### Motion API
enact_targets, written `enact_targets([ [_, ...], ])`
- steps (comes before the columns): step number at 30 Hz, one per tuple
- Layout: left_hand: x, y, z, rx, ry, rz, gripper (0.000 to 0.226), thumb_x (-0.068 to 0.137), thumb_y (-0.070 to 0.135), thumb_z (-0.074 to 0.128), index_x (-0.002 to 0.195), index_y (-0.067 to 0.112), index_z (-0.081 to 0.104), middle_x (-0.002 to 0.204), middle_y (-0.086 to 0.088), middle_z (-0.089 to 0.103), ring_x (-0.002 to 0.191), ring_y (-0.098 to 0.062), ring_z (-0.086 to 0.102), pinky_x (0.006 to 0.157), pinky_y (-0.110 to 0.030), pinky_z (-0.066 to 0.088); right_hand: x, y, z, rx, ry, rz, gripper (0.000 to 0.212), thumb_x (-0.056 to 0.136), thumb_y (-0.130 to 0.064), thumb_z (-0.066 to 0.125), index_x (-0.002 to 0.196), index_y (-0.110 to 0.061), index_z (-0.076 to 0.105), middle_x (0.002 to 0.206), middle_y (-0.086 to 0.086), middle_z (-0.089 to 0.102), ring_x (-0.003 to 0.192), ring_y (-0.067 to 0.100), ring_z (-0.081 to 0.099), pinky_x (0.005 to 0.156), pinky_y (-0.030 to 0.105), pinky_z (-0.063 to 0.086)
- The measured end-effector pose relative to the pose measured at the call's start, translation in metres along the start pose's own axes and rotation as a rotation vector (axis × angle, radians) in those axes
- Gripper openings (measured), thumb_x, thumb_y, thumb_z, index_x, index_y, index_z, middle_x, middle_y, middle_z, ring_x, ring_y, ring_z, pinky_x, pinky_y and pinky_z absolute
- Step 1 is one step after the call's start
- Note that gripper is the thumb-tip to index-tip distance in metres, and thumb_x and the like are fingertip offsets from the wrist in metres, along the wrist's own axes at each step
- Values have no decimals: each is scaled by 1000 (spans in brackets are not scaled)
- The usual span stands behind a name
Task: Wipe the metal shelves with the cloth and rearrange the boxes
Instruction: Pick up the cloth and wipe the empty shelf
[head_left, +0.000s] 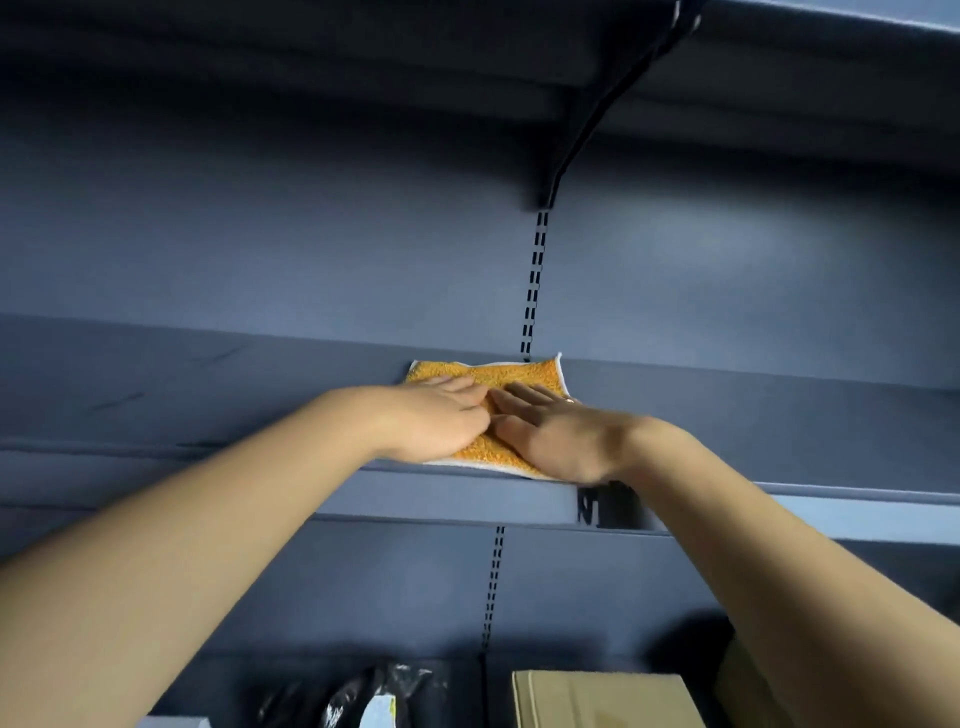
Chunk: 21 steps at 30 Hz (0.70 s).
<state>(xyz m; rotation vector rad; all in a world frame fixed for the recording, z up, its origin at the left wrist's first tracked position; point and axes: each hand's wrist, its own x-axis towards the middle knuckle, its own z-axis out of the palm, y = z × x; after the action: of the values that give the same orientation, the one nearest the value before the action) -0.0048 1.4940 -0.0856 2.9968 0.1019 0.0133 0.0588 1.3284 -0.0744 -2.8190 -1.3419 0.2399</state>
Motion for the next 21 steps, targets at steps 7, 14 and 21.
enact_targets([
  [7,-11,-16,-10,49,-92,37,61,105,43,8,161,23,-3,169,3,-12,155,-19,-11,127,-45,1,4,-26,5,18,73,108,59,109,-45,13,163,-27,0,170,-5,-6,156,10,-11,127,40,-2],
  [14,-13,-13,-11,11,-58,8,62,105,46,11,162,25,1,169,0,-10,156,-22,-9,126,-46,-1,3,-25,8,28,102,129,57,109,-46,15,163,-30,5,170,-8,-2,156,8,-6,128,39,2],
  [21,-15,-15,-12,-4,-51,10,61,104,47,12,162,30,3,169,0,-8,156,-23,-8,126,-48,1,2,-27,7,22,98,104,58,109,-46,14,163,-27,5,170,-5,-1,156,11,-5,128,40,1],
])
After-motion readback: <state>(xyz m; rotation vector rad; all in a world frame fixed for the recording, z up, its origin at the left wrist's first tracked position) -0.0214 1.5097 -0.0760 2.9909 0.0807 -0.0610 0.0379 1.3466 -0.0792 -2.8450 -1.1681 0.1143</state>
